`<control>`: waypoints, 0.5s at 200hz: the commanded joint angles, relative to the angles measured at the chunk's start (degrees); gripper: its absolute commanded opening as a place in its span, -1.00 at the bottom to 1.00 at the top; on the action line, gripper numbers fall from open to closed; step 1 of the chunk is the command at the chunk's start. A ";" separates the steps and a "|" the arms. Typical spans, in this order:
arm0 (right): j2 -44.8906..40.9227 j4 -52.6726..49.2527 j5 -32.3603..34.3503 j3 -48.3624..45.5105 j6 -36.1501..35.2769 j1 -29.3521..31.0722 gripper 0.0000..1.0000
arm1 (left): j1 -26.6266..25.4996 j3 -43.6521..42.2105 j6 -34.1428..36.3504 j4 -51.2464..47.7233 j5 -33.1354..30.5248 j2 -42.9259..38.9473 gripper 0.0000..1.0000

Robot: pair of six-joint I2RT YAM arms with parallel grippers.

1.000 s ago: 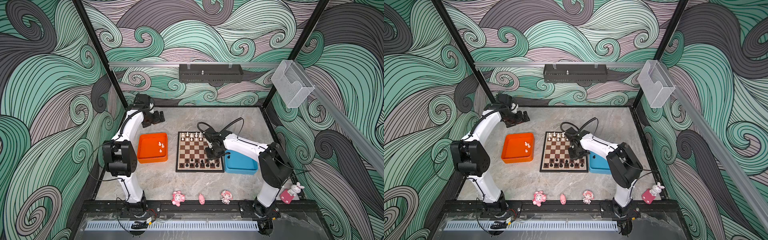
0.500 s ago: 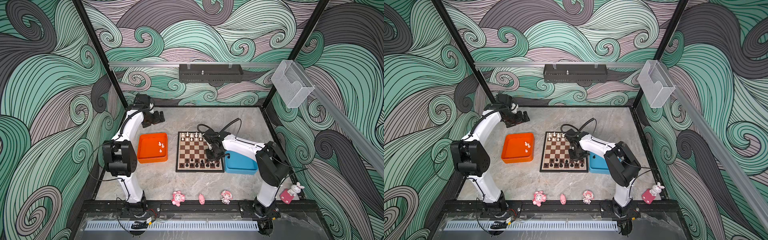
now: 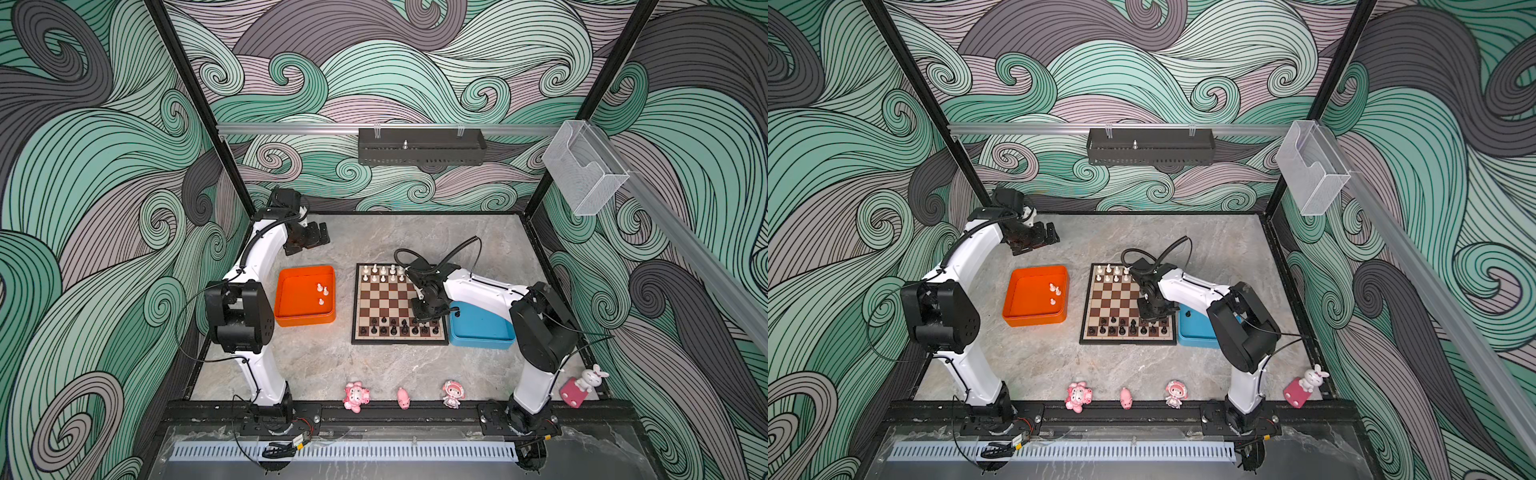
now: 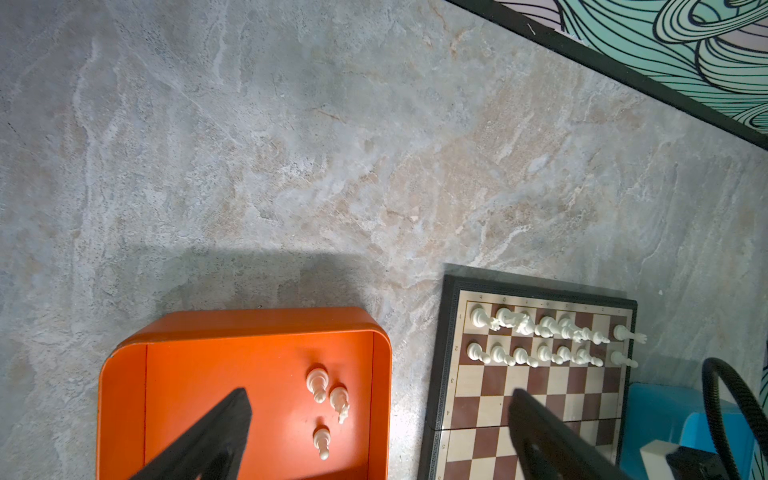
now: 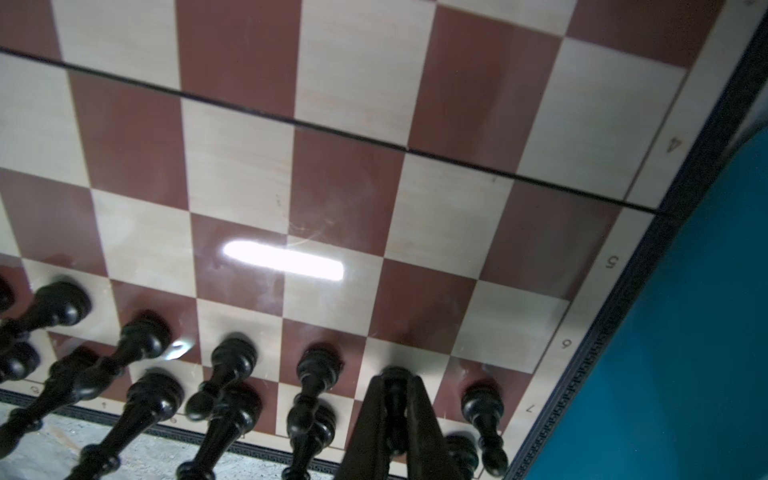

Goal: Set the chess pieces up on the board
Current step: 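Lower the black pawn into the black pawn row and release it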

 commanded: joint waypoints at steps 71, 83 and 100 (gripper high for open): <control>-0.22 -0.50 1.52 -0.07 0.99 0.02 -0.51 | 0.40 -0.64 -0.53 0.38 0.58 0.65 0.97; -0.48 -0.92 1.85 0.36 0.89 0.00 -0.49 | 0.45 -0.64 -0.50 0.41 0.62 0.65 0.97; -0.82 -1.49 2.07 0.90 0.82 -0.02 -0.44 | 0.44 -0.64 -0.57 0.39 0.72 0.65 0.97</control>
